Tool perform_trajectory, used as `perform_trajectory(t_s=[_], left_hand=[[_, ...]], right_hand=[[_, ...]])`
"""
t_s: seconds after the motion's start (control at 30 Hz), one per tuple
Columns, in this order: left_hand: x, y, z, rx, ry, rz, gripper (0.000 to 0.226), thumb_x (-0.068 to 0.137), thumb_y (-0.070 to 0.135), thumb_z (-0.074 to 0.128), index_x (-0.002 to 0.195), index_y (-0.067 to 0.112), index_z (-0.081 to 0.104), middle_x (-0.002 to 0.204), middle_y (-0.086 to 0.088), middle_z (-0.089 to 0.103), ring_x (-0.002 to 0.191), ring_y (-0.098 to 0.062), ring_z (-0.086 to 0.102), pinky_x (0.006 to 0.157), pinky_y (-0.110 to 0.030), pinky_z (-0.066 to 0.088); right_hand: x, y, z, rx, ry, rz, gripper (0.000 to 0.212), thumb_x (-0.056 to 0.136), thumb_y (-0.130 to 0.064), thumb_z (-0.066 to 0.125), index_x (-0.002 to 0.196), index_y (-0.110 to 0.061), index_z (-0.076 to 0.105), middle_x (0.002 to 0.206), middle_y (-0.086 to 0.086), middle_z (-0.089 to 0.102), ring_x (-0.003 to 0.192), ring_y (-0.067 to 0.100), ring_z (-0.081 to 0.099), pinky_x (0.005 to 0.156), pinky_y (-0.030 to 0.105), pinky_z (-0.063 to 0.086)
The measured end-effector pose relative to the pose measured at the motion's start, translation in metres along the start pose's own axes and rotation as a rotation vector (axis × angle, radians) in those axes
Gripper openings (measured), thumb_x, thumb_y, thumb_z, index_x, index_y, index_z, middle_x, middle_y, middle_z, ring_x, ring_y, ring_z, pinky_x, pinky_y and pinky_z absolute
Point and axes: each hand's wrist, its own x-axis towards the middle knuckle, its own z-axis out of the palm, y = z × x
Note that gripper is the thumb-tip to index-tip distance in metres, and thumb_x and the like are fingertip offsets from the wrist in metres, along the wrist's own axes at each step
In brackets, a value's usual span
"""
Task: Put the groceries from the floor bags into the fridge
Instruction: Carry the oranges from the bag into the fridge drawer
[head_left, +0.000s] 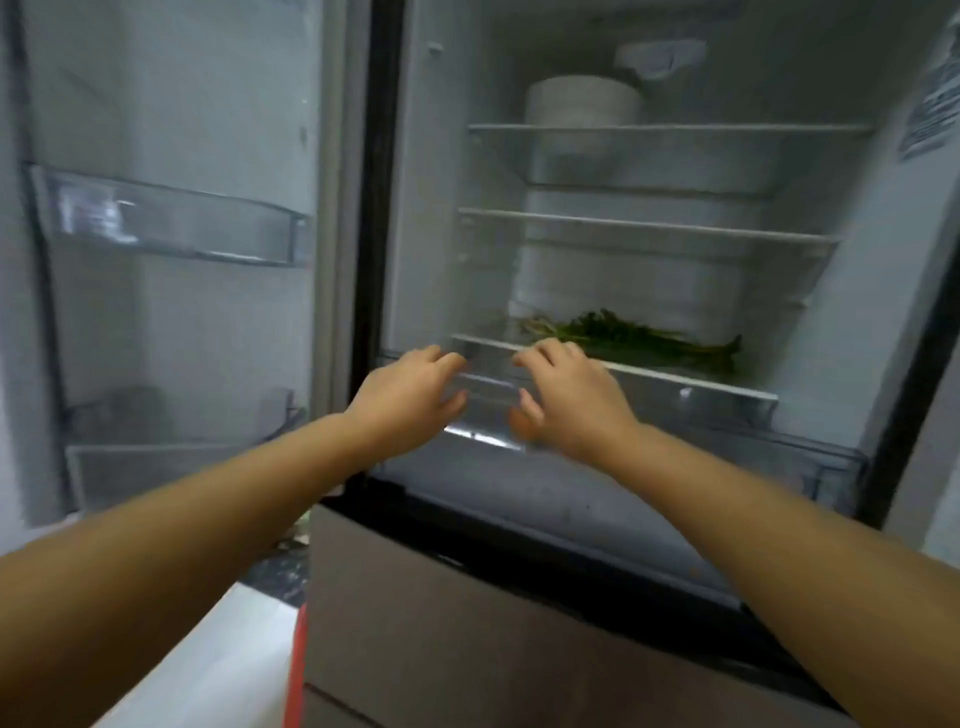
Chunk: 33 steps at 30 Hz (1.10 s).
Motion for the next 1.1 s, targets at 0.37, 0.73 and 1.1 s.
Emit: perform_trajectory(t_s=[0.37, 0.73, 1.1], left_hand=[[-0.317, -0.113, -0.020, -0.034, -0.276, -0.631, 0.034, 0.095, 0.034, 0.047, 0.126, 0.020, 0.052, 0.122, -0.003, 0.055, 0.109, -0.021, 0.055, 0.085, -0.031, 0.044], [-0.736, -0.210, -0.279, 0.229, -0.287, -1.314, 0.036, 0.095, 0.034, 0.045, 0.126, 0.016, 0.052, 0.122, -0.007, 0.059, 0.106, -0.023, 0.057, 0.089, -0.035, 0.047], [-0.941, -0.253, -0.390, 0.177, -0.183, -1.704, 0.036, 0.094, 0.031, 0.047, 0.125, 0.014, 0.053, 0.120, -0.009, 0.058, 0.104, -0.024, 0.057, 0.090, -0.035, 0.047]], right_hand=[[-0.131, -0.252, 0.085, 0.315, -0.335, -0.294, 0.038, 0.087, -0.021, 0.052, 0.125, -0.012, 0.053, 0.126, 0.011, 0.052, 0.118, 0.033, 0.047, 0.088, 0.039, 0.042], [-0.202, -0.683, 0.008, 0.619, -0.544, -0.665, 0.039, 0.095, -0.017, 0.044, 0.134, -0.016, 0.043, 0.134, 0.008, 0.048, 0.118, 0.026, 0.048, 0.091, 0.037, 0.047], [-0.262, -0.966, -0.065, 0.490, -0.654, -1.156, 0.035, 0.096, -0.017, 0.040, 0.131, -0.016, 0.042, 0.128, 0.009, 0.049, 0.113, 0.029, 0.052, 0.083, 0.036, 0.043]])
